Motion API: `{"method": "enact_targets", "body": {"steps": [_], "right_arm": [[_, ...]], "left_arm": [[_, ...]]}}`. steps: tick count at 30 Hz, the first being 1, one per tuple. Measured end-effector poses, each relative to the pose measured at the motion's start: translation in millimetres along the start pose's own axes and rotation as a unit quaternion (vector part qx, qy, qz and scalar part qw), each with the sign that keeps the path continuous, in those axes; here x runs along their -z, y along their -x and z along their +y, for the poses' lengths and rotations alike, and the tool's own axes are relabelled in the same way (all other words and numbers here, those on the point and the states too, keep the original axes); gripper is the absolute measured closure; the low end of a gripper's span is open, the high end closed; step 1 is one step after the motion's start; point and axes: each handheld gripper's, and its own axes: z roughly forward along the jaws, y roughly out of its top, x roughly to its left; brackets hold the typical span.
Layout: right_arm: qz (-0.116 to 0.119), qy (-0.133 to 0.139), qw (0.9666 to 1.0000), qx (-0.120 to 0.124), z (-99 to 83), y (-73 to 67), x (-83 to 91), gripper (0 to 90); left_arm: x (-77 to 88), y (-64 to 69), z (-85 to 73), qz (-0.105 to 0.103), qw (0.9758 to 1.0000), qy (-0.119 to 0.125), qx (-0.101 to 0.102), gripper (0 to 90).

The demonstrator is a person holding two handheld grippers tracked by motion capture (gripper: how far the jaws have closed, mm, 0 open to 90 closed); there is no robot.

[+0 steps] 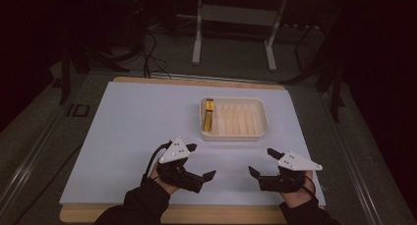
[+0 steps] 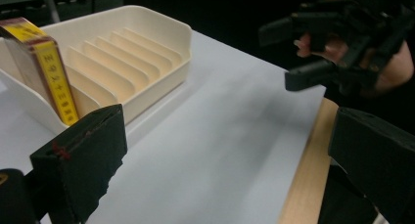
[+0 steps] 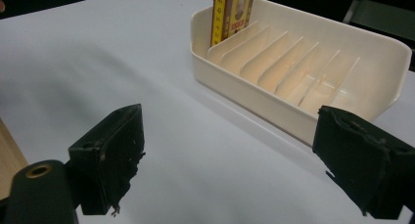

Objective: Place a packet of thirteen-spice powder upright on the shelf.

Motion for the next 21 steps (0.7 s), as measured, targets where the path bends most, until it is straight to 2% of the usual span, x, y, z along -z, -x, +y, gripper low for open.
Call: {"method": "enact_targets", "body": {"steps": [3, 10, 17, 20, 21], "right_arm": [[0.0, 0.0, 1.0, 0.0, -0.2, 0.2, -0.2, 11.7], [-0.001, -0.002, 1.0, 0.002, -0.8, 0.1, -0.6, 11.7], [0.0, -0.004, 1.0, -0.001, -1.7, -0.1, -1.4, 11.7], [0.001, -0.005, 1.0, 0.002, -2.1, -0.5, -2.0, 11.7], [0.0, -0.005, 1.0, 0.003, -2.3, -0.5, -2.4, 11.7]], "left_arm": [[1.8, 1.7, -7.2, -0.003, 1.0, 0.002, -0.009, 1.8], [4.7, 0.2, -25.9, -0.017, 0.9998, 0.013, -0.001, 1.8], [8.2, 0.3, -40.8, -0.022, 0.9995, 0.014, -0.018, 1.8], [7.5, 1.0, -47.5, -0.016, 0.9995, 0.003, -0.029, 1.7], [7.3, 0.8, -50.4, -0.02, 0.9993, 0.004, -0.03, 1.8]]}}
